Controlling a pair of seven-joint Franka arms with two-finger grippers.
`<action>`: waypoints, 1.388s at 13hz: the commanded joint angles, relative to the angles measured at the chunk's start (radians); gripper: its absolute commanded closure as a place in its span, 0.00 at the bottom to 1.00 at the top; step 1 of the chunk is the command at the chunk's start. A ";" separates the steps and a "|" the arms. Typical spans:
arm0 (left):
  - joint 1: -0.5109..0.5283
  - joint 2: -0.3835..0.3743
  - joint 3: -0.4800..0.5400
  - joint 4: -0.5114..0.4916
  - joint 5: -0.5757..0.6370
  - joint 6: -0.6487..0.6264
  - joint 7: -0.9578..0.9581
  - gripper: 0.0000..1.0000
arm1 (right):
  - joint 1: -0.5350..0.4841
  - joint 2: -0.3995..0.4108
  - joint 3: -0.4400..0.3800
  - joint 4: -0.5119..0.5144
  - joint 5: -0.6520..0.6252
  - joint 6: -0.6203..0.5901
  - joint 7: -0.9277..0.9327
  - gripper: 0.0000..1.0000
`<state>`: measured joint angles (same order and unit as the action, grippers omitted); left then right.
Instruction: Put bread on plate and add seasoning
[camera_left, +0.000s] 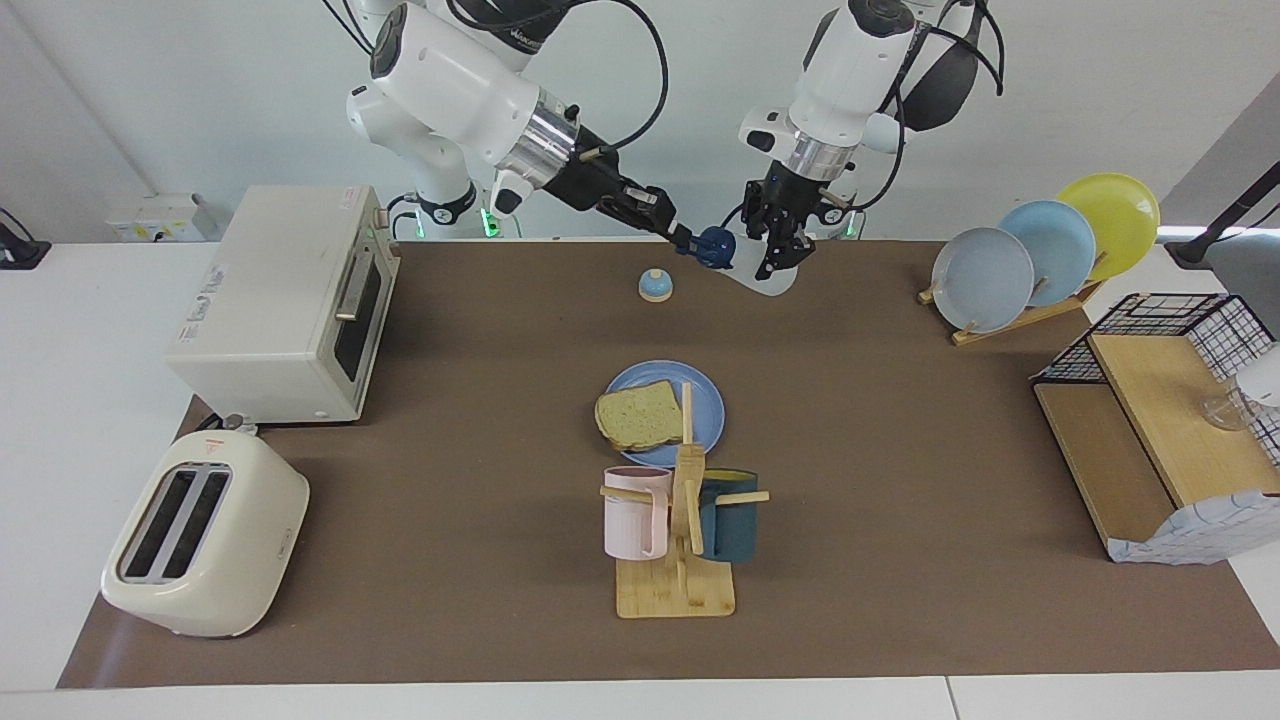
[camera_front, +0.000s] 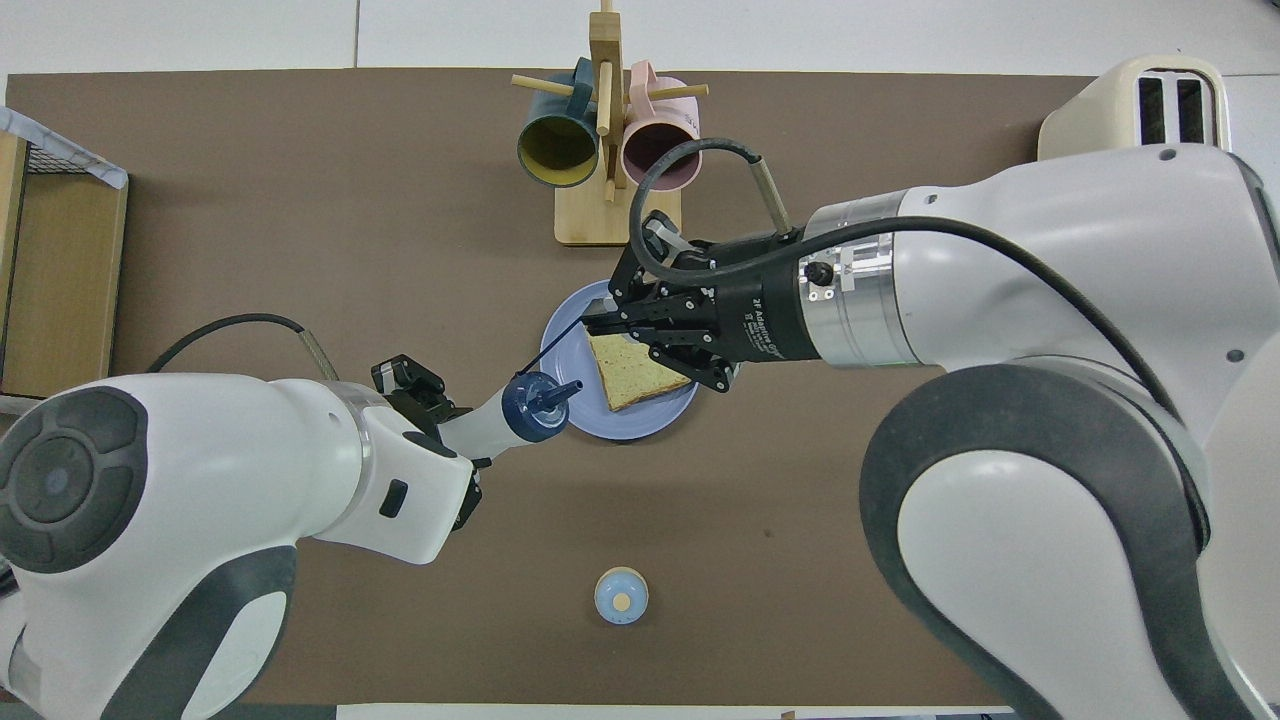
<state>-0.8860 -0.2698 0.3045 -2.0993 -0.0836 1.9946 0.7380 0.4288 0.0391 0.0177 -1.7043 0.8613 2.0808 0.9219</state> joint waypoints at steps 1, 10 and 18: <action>-0.004 -0.028 0.008 -0.034 0.033 -0.020 0.001 1.00 | -0.005 -0.045 -0.002 -0.052 0.013 0.053 -0.047 0.00; -0.010 0.041 0.004 0.045 0.233 -0.036 0.000 1.00 | -0.198 -0.058 -0.047 0.095 -0.735 -0.479 -0.630 0.00; -0.059 0.318 -0.015 0.249 0.543 -0.129 -0.018 1.00 | -0.360 0.036 0.001 0.201 -0.864 -0.666 -0.787 0.00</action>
<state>-0.9091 -0.0332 0.2811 -1.9469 0.3936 1.9433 0.7363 0.1016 0.0487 -0.0034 -1.5499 0.0144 1.4503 0.1894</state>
